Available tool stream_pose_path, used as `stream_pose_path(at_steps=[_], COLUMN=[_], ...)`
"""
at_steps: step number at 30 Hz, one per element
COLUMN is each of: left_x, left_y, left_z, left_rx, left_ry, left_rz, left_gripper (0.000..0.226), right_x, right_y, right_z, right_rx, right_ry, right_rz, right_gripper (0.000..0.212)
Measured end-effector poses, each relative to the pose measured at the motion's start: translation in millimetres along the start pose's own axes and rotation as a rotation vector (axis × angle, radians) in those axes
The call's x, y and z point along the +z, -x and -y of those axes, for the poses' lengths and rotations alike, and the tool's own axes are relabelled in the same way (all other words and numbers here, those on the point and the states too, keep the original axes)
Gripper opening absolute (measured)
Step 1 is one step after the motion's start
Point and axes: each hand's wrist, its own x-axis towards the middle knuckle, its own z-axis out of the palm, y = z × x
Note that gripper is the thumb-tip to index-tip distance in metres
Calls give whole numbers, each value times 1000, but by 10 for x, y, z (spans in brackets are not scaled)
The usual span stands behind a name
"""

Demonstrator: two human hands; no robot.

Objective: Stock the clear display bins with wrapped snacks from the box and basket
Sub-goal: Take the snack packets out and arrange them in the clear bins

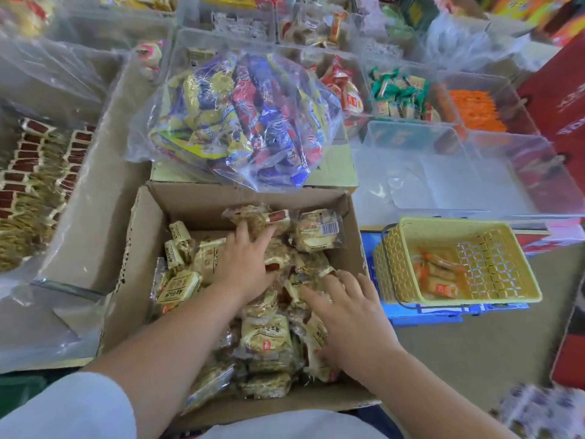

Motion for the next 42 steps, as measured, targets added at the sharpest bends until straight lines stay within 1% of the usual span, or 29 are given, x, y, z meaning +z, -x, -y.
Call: stream_pose_path(at_steps=[2, 4, 6, 10, 12, 15, 17, 19, 21, 22, 24, 28, 33, 36, 38, 40, 42], left_x=[-6, 18, 61, 118, 84, 8, -21, -29, -39, -41, -37, -31, -90, -129, -98, -42, -20], left_y=[-84, -134, -130, -78, -97, -139, -161, -194, -238, -260, -283, -266, -236, -292, -313, -341, -390], left_z=[18, 48, 104, 229, 267, 294, 302, 305, 301, 299, 294, 281, 300, 297, 303, 327, 325], left_rx=[39, 77, 120, 197, 232, 251, 266, 287, 275, 266, 261, 244, 278, 244, 237, 259, 263], left_ry=[-57, -91, -117, -118, -145, -230, -292, -336, -379, -397, -430, -389, -358, -351, -368, -428, -474], left_rz=[-47, -55, -119, -324, -367, -321, -267, -221, -181, -165, -155, -121, -206, -200, -155, -113, -109], left_gripper=[102, 104, 102, 95, 90, 76, 74, 84, 106, 113, 118, 113, 93, 87, 96, 111, 125], right_x=[-20, -76, -122, -105, -48, 46, 94, 139, 180, 201, 230, 249, 257, 244, 238, 244, 262], right_y=[-49, -123, -209, -360, -393, -400, -387, -369, -354, -351, -352, -354, -336, -349, -355, -350, -340], right_z=[4, 14, 18, -8, -20, -53, -94, -122, -121, -114, -103, -112, -118, -119, -110, -93, -77], right_rx=[-108, -141, -115, -33, 1, 56, 77, 80, 74, 71, 69, 74, 69, 69, 75, 79, 78], right_ry=[-53, -139, -200, -323, -347, -297, -231, -184, -172, -173, -178, -193, -196, -196, -201, -206, -208], right_rz=[38, 57, 43, -14, -18, -11, 0, 19, 38, 41, 39, 26, 21, 22, 25, 26, 23], right_gripper=[82, 75, 71, 60, 59, 60, 58, 54, 54, 53, 52, 51, 51, 51, 49, 47, 44])
